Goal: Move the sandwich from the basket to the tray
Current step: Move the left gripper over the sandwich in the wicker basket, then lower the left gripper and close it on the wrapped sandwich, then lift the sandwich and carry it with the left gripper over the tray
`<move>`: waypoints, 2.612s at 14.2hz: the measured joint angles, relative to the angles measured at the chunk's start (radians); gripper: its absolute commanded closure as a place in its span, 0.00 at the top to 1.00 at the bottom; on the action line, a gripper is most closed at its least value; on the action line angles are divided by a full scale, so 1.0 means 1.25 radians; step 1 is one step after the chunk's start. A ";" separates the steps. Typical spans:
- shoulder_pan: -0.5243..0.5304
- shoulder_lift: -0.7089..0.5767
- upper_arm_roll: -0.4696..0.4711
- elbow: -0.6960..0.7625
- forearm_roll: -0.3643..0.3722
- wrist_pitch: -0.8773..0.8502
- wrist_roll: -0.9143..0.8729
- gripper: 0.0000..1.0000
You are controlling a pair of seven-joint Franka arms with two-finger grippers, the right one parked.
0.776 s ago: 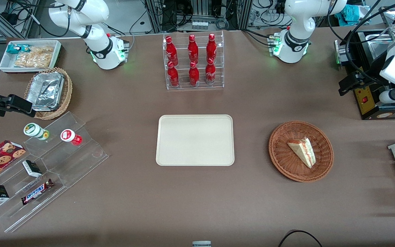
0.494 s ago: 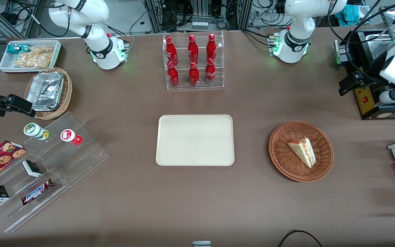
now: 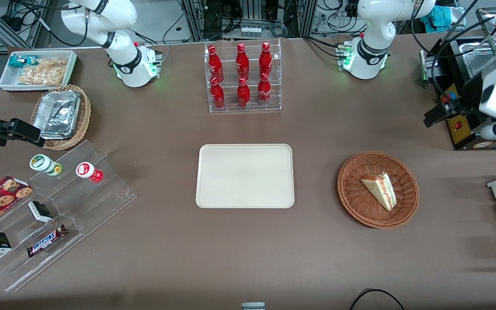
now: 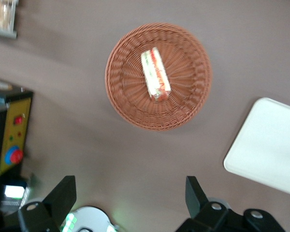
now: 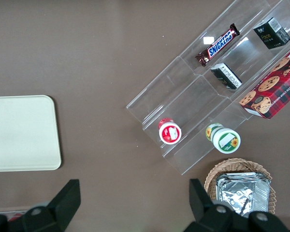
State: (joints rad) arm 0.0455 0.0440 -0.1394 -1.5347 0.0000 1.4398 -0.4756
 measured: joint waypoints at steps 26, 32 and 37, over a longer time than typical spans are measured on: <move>-0.012 0.344 0.003 -0.295 0.045 0.637 -0.273 0.21; -0.119 0.327 -0.010 -0.143 0.046 0.422 -0.273 0.23; -0.336 0.353 -0.016 0.007 0.044 0.318 -0.307 0.25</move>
State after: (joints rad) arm -0.3740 0.4855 -0.1590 -1.5253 0.0550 1.8369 -0.8589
